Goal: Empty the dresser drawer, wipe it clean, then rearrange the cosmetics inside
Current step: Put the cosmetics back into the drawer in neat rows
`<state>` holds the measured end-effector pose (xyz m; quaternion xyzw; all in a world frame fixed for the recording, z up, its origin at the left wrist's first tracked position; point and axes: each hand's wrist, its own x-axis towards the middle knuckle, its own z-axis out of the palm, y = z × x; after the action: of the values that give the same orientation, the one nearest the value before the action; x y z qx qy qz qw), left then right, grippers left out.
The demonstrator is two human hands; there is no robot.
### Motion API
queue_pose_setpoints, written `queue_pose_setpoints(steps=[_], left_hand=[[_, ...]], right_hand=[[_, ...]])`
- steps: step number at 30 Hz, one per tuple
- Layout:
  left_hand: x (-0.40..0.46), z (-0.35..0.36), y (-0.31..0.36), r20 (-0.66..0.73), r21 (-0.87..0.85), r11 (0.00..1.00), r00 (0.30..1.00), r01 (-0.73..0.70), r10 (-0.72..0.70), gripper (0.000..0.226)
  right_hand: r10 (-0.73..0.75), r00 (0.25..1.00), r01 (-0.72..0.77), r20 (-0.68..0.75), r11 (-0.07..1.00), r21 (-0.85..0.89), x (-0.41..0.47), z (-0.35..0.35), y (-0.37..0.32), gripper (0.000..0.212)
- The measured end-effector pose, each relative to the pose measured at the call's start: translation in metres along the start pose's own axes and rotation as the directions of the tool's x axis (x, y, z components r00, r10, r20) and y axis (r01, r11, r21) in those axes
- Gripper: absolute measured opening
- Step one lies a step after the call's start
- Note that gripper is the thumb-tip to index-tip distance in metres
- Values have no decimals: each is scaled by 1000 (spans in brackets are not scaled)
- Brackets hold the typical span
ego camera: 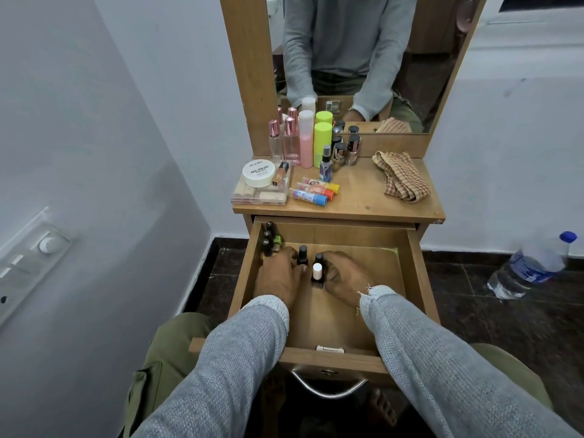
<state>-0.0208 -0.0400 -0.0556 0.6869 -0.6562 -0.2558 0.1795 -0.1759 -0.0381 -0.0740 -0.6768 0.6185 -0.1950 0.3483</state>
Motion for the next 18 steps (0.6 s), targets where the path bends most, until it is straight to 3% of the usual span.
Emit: queue_pose_setpoints(steps=[2, 7, 13, 18], left_hand=[[1, 1, 2, -4, -5, 1000, 1000, -14, 14, 22], [4, 2, 5, 23, 19, 999, 999, -28, 27, 22], [9, 6, 13, 68, 54, 998, 997, -35, 31, 22], [10, 7, 13, 91, 117, 993, 996, -31, 20, 24]], right_hand=[[-15, 1000, 15, 26, 1000, -20, -1, 0, -5, 22], [-66, 996, 69, 60, 997, -39, -8, -1, -5, 13], [-44, 998, 46, 33, 996, -73, -11, -2, -2, 43], [-22, 1000, 21, -7, 996, -84, -12, -5, -2, 41]])
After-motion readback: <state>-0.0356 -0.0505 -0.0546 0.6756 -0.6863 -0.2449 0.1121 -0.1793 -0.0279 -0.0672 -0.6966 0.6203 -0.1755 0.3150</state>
